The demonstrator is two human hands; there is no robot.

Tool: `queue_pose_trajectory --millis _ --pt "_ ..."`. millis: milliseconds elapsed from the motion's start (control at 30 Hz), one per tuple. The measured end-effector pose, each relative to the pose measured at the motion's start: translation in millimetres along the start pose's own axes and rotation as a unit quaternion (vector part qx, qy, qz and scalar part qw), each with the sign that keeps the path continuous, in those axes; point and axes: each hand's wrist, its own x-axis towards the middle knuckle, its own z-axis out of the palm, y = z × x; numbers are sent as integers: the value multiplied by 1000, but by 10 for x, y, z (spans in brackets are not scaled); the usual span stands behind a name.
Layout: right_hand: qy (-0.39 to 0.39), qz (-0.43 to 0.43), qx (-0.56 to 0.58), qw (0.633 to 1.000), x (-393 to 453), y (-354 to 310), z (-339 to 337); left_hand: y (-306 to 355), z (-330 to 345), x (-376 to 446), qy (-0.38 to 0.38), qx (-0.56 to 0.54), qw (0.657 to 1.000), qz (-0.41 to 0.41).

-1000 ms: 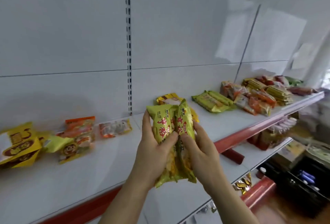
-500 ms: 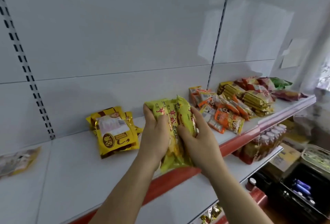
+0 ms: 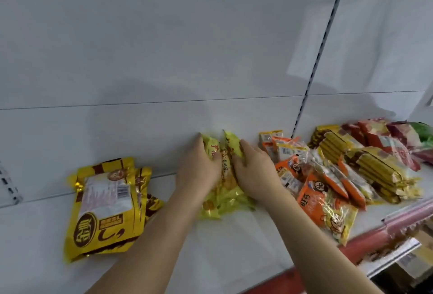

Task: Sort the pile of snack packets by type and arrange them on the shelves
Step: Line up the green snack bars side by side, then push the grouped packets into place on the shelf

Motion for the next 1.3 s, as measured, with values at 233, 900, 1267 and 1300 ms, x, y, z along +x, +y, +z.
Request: queue_pose_trajectory --millis 233,900,1267,1300 --pt "-96 -68 -136 984 208 167 184 7 183 48 -12 13 996 -82" --pt "9 -248 30 968 -471 -166 -166 -133 -555 -1102 181 143 973 1" --pt "23 -299 -22 954 -1766 -1537 495 -1154 -1997 -2211 267 241 932 52" --pt "15 -299 -26 954 -1878 -1662 576 -1264 -2120 -2300 266 245 931 49"
